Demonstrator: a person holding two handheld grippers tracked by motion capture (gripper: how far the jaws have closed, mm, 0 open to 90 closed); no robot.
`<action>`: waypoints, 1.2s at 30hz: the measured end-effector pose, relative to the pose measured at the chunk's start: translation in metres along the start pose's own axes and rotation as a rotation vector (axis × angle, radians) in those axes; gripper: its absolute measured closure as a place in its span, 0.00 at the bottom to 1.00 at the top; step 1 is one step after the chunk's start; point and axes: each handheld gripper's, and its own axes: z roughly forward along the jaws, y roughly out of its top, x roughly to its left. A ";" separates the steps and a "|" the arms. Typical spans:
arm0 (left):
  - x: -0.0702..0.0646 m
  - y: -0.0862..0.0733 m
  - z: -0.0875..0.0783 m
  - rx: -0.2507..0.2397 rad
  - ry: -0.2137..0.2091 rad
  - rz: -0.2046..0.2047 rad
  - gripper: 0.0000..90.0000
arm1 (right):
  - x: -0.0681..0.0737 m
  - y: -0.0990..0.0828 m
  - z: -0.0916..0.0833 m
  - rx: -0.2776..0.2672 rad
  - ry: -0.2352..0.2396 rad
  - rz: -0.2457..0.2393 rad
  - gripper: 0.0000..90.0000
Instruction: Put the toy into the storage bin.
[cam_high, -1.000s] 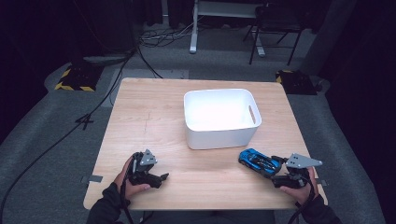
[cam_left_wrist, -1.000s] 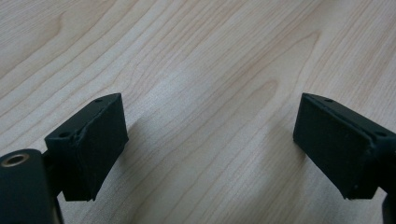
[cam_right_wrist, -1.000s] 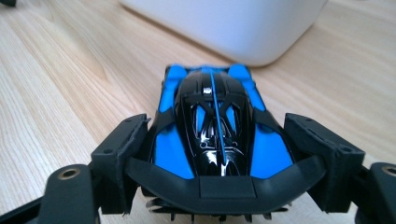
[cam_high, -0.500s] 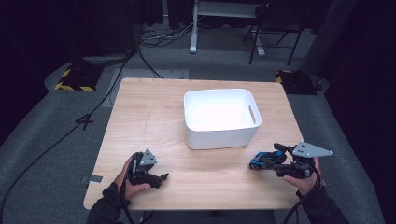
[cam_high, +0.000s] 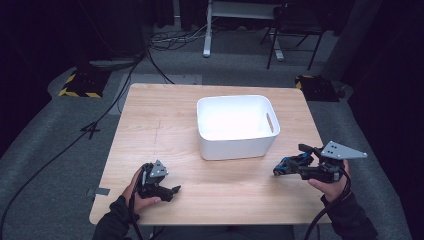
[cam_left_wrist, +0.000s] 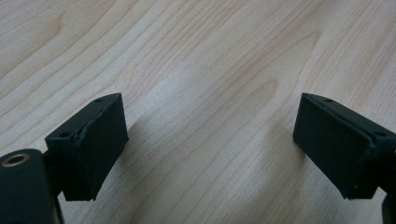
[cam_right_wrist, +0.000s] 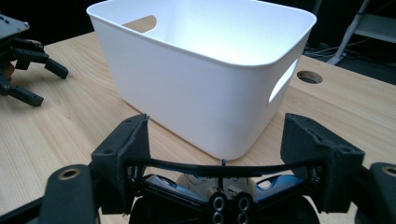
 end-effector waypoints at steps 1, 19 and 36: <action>0.000 0.000 0.000 0.000 0.000 0.000 0.11 | -0.001 0.002 -0.001 0.000 0.001 0.004 0.27; 0.000 0.000 0.000 -0.001 0.001 0.000 0.11 | -0.022 0.036 -0.015 -0.029 -0.029 0.016 0.27; 0.000 0.000 0.000 0.001 0.002 -0.002 0.11 | -0.029 0.083 -0.021 -0.084 -0.053 -0.012 0.27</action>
